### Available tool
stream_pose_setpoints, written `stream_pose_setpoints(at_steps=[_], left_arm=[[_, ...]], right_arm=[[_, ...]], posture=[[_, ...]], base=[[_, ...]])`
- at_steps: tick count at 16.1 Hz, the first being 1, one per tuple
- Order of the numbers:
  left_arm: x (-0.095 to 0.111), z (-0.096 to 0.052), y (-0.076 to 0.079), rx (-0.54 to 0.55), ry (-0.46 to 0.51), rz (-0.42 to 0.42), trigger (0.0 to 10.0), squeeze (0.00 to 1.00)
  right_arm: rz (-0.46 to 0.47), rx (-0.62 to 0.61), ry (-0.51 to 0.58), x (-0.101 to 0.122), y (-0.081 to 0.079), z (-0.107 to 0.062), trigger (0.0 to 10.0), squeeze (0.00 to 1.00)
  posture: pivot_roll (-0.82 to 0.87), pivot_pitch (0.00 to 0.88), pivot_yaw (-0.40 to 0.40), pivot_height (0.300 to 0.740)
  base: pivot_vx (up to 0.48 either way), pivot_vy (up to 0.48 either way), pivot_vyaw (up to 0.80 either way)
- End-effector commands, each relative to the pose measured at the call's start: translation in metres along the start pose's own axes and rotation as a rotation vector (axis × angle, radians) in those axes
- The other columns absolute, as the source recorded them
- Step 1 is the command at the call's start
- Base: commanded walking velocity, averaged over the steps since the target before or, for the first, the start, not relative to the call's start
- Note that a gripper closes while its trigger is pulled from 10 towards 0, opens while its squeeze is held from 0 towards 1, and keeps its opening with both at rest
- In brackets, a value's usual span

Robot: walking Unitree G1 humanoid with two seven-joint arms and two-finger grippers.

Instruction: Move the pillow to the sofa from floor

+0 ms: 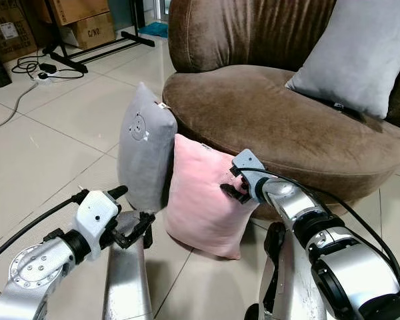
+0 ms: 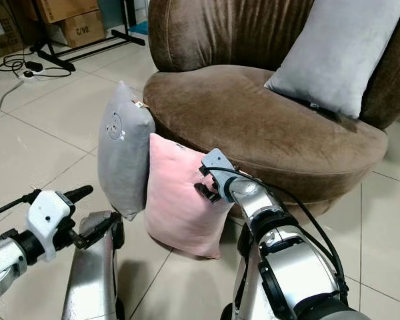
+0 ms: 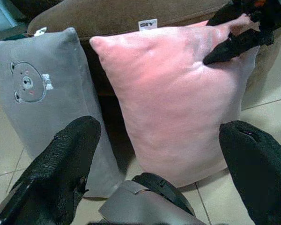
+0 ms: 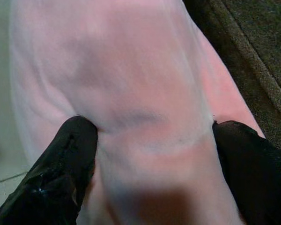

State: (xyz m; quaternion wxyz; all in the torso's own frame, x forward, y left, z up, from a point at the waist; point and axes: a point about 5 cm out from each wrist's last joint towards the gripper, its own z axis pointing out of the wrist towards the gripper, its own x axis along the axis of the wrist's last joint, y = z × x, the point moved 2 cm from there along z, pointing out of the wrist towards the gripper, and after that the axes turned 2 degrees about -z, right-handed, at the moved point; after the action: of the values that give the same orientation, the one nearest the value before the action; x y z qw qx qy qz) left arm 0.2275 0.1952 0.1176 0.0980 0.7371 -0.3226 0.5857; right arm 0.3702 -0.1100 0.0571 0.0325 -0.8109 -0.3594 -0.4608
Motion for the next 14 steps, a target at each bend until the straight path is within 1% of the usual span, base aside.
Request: stream_pose_setpoints(at_steps=[1, 2, 3, 4, 5, 8, 11, 12, 14], left_arm=[[0.002, 0.002, 0.002, -0.019, 0.002, 0.007, 10.0, 0.00], [0.002, 0.002, 0.002, -0.021, 0.001, 0.008, 10.0, 0.00], [0.002, 0.004, 0.003, -0.022, 0.002, 0.009, 10.0, 0.00], [0.002, 0.005, 0.002, -0.022, 0.002, 0.009, 10.0, 0.00], [0.003, 0.006, 0.002, -0.017, 0.005, 0.011, 10.0, 0.00], [0.001, 0.005, 0.000, -0.005, 0.006, -0.005, 10.0, 0.00], [-0.002, 0.006, 0.000, 0.000, -0.006, -0.004, 10.0, 0.00], [-0.002, 0.007, 0.001, 0.001, -0.005, -0.003, 10.0, 0.00], [-0.002, 0.007, 0.001, 0.002, -0.007, -0.001, 10.0, 0.00]], right_arm=[[-0.006, 0.006, -0.023, -0.007, -0.001, 0.000, 10.0, 0.00], [-0.030, 0.035, -0.012, -0.005, -0.007, 0.001, 4.5, 0.00], [-0.059, 0.059, -0.007, -0.004, -0.012, 0.002, 0.0, 0.00], [-0.069, 0.067, -0.007, -0.004, -0.014, 0.003, 0.0, 0.00], [-0.093, 0.088, -0.004, -0.004, -0.021, 0.004, 0.0, 0.00], [-0.080, 0.102, -0.001, -0.007, -0.037, 0.008, 0.0, 0.00], [-0.064, 0.083, 0.010, -0.009, -0.040, 0.009, 0.0, 0.00], [-0.076, 0.051, 0.015, -0.009, -0.040, 0.009, 0.0, 0.00], [-0.081, 0.046, 0.010, -0.009, -0.041, 0.010, 0.0, 0.00]], posture=[[0.04, 0.000, -0.037, 0.335], [0.04, 0.000, -0.033, 0.335], [0.04, 0.000, -0.029, 0.335], [0.04, 0.000, -0.027, 0.335], [0.05, 0.000, -0.028, 0.335], [0.05, 0.000, -0.038, 0.335], [0.06, 0.000, -0.035, 0.335], [0.06, 0.000, -0.039, 0.335], [0.06, 0.000, -0.043, 0.335]], base=[[0.000, 0.000, 0.00], [0.000, 0.000, 0.00], [0.000, 0.000, 0.00], [0.000, 0.000, 0.00], [0.000, 0.000, 0.00], [0.000, 0.000, 0.00], [0.000, 0.000, 0.00], [0.000, 0.000, 0.00], [0.000, 0.000, 0.00]])
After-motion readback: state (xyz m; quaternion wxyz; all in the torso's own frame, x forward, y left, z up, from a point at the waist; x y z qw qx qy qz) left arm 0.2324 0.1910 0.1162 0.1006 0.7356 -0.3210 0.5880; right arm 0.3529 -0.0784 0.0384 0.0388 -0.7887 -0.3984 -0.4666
